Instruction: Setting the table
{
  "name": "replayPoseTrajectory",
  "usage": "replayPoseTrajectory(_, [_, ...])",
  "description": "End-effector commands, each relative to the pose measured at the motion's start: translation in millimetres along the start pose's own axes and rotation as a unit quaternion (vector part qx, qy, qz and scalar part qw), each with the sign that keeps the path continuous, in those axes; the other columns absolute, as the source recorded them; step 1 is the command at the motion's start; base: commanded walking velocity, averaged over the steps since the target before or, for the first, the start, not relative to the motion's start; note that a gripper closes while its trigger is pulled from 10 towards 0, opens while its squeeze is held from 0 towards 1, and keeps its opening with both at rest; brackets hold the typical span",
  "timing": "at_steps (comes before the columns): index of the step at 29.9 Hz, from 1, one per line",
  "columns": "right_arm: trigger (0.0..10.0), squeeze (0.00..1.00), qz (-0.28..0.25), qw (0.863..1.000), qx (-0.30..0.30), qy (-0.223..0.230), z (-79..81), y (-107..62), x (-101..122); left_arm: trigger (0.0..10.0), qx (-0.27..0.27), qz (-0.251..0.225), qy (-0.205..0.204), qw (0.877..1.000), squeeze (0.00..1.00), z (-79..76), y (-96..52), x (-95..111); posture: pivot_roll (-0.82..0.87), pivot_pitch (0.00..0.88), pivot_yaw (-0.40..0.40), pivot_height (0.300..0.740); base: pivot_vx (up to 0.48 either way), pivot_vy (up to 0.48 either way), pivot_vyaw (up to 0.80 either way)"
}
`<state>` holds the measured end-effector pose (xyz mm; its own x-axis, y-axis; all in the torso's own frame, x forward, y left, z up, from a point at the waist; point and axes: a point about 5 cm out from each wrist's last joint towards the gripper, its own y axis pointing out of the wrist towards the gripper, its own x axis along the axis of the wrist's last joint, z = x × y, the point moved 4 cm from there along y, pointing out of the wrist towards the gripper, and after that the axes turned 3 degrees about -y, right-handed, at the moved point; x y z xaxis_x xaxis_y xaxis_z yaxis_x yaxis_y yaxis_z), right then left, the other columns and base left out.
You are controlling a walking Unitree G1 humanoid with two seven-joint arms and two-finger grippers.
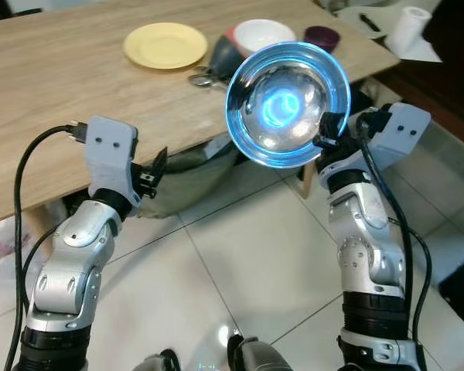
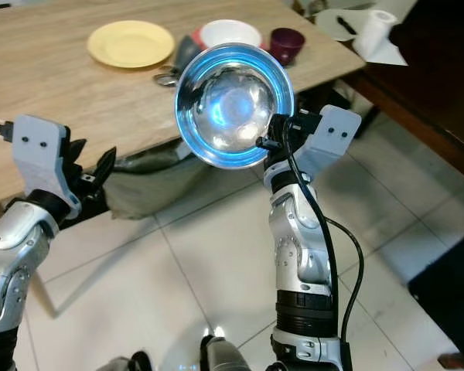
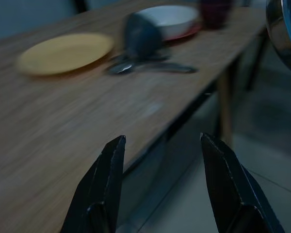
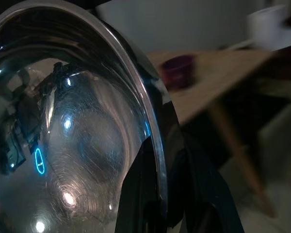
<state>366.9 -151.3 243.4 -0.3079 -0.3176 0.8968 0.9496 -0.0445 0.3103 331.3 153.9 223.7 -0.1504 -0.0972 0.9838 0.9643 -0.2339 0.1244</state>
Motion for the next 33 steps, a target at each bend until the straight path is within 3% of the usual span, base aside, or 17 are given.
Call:
replayPoseTrajectory(1, [10.0, 0.00, -0.013, 1.000, -0.004, 0.003, -2.8, 0.0, 6.0, 10.0, -0.002, 0.010, -0.005, 1.000, 0.00, 0.3, 0.5, -6.7, -0.05, 0.094, 0.013, 0.740, 0.000, 0.000, -0.80])
replayPoseTrajectory(15, [10.0, 0.00, -0.011, 1.000, -0.005, 0.004, -3.1, 0.2, 5.6, 10.0, -0.004, 0.011, -0.009, 1.000, 0.00, 0.6, 4.7, -3.4, -0.05, 0.102, 0.011, 0.740, 0.000, 0.000, -0.80])
replayPoseTrajectory(26, [10.0, 0.00, -0.013, 1.000, -0.003, 0.004, -2.1, 0.6, 7.0, 10.0, -0.006, -0.004, -0.065, 0.998, 0.00, 1.2, 6.8, 5.1, -0.05, 0.104, 0.012, 0.740, 0.000, 0.000, -0.80])
replayPoseTrajectory(29, [10.0, 0.00, -0.014, 1.000, -0.003, 0.005, -1.6, 0.5, 7.8, 10.0, 0.006, -0.022, -0.107, 0.994, 0.00, 7.0, 8.3, 13.8, -0.05, 0.104, 0.012, 0.740, 0.000, 0.000, -0.80])
replayPoseTrajectory(33, [10.0, 0.00, -0.015, 1.000, -0.002, 0.005, -1.2, 0.6, 8.1, 10.0, 0.012, -0.023, -0.119, 0.993, 0.00, 8.8, 9.1, 15.1, -0.05, 0.105, 0.012, 0.740, 0.000, 0.000, -0.80])
